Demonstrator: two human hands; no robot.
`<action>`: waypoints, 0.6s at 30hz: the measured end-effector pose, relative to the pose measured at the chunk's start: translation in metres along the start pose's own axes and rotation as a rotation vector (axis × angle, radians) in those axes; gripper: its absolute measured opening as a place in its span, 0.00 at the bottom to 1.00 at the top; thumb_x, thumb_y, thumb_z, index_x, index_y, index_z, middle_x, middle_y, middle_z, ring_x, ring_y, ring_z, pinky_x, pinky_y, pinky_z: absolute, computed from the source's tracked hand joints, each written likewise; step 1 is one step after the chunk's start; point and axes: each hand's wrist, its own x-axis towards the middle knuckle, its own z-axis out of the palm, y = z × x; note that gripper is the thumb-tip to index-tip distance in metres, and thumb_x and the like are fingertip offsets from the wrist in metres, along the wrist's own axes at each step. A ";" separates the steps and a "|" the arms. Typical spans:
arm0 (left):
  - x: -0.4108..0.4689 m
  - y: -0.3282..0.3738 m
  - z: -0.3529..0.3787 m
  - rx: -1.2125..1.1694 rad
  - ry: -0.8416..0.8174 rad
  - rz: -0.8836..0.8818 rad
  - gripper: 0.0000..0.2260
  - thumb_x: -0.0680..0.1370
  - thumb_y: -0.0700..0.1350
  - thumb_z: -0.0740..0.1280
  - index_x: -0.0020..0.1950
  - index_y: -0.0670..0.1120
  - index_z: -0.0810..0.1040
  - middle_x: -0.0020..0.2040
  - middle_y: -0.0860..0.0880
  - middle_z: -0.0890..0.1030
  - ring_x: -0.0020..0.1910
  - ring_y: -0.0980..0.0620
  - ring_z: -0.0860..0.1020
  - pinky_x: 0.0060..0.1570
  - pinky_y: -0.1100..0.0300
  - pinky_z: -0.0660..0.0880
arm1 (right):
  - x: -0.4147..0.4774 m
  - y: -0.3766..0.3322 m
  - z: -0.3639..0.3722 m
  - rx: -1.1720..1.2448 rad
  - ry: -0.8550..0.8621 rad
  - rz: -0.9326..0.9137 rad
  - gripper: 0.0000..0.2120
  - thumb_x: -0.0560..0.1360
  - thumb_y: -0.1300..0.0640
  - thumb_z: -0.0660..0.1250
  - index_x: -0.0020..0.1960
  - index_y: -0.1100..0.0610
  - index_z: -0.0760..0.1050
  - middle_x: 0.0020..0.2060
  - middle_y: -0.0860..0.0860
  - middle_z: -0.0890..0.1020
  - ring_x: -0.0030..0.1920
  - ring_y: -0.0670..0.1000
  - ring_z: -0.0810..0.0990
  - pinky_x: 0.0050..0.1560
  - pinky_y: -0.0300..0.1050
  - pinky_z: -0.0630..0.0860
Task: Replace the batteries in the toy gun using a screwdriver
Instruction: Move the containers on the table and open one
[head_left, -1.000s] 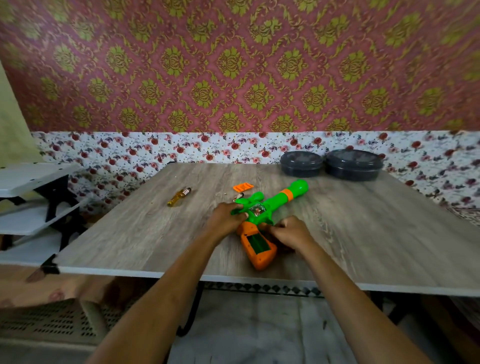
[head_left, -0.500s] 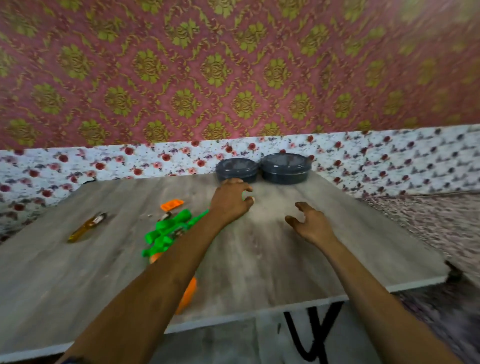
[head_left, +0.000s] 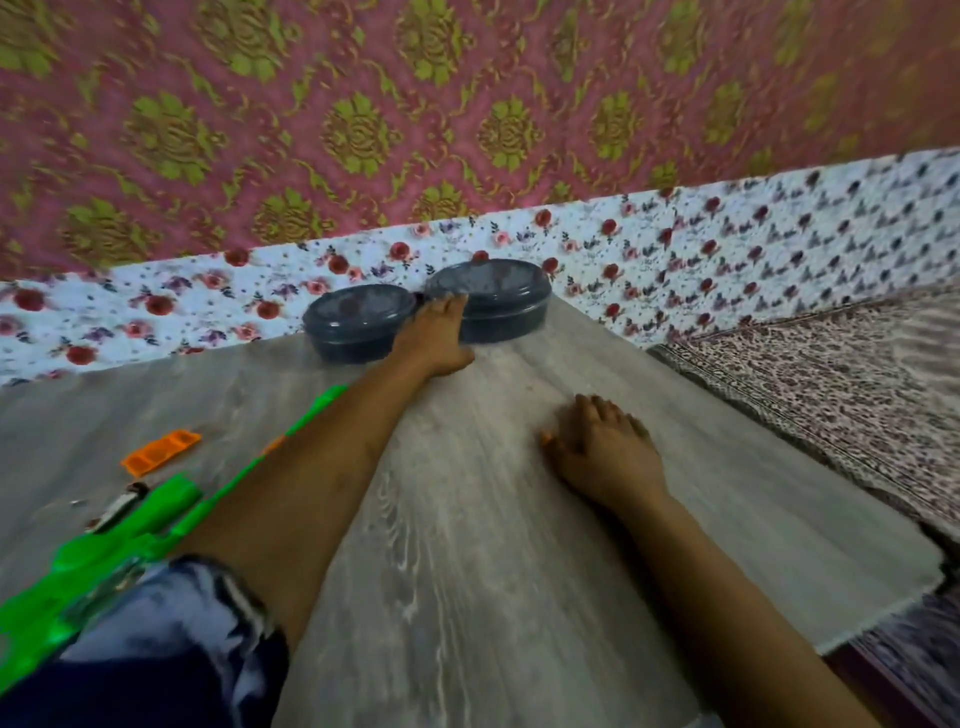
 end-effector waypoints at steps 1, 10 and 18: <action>0.010 -0.001 0.001 0.038 -0.002 0.004 0.38 0.76 0.51 0.66 0.78 0.47 0.47 0.78 0.45 0.51 0.76 0.43 0.54 0.74 0.47 0.56 | -0.001 -0.001 0.001 -0.010 -0.003 0.002 0.34 0.77 0.38 0.51 0.76 0.55 0.48 0.76 0.54 0.52 0.76 0.53 0.51 0.74 0.49 0.47; 0.048 0.015 0.004 0.144 -0.065 -0.016 0.34 0.75 0.43 0.66 0.77 0.49 0.53 0.77 0.41 0.55 0.74 0.39 0.55 0.72 0.44 0.58 | 0.003 0.003 0.004 -0.002 0.028 0.013 0.35 0.77 0.38 0.51 0.76 0.57 0.47 0.76 0.53 0.51 0.76 0.52 0.49 0.75 0.48 0.46; -0.041 0.061 -0.017 0.192 -0.038 0.104 0.27 0.74 0.45 0.64 0.73 0.52 0.63 0.70 0.41 0.64 0.69 0.39 0.60 0.69 0.46 0.62 | -0.010 -0.003 -0.010 0.274 0.115 0.089 0.44 0.72 0.41 0.66 0.76 0.59 0.45 0.75 0.56 0.58 0.73 0.56 0.61 0.71 0.50 0.61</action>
